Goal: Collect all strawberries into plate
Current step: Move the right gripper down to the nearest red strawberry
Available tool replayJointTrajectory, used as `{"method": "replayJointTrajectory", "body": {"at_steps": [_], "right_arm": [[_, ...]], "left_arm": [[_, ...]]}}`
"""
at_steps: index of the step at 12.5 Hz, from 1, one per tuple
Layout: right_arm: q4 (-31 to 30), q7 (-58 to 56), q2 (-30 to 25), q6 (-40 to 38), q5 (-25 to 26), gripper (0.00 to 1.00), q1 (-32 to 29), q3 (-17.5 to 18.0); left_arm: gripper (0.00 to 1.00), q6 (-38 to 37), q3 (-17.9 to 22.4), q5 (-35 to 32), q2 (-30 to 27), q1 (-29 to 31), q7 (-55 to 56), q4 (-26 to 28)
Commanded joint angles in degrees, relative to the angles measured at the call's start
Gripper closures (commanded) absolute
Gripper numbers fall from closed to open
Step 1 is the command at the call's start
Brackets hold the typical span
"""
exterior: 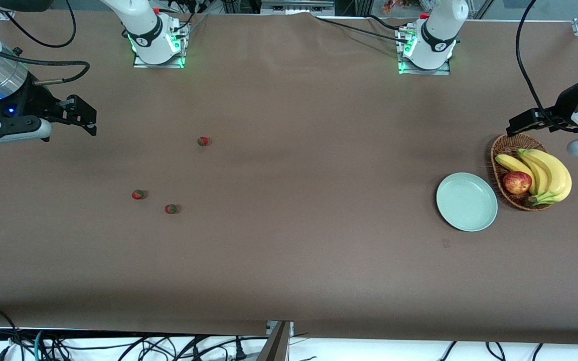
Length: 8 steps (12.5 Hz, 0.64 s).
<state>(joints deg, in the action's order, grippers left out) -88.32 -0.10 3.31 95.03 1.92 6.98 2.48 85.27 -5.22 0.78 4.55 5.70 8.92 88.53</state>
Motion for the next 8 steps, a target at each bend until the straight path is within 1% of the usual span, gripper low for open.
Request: {"method": "replayJointTrajectory", "body": {"at_steps": [1,2,5,8], "right_arm": [[-0.69,0.97,-0.49,-0.46,0.72,0.0,-0.03,0.24],[0.77,0.46,-0.07,-0.37,0.81,0.0,-0.21,0.24],[0.87,1.07,-0.06,-0.37,0.9,0.0,-0.12,0.24],[0.87,1.15,-0.06,-0.45,0.37,0.0,-0.39,0.24]], "left_arm": [[0.0,-0.28,0.2,-0.52,0.98,0.19,-0.14,-1.17],[0.0,-0.28,0.21,-0.52,1.07,0.19,-0.22,-1.17],[0.0,-0.2,0.21,-0.34,1.42,1.33,-0.22,-1.35],[0.0,-0.2,-0.32,-0.43,1.95,0.55,0.04,-2.49]]}}
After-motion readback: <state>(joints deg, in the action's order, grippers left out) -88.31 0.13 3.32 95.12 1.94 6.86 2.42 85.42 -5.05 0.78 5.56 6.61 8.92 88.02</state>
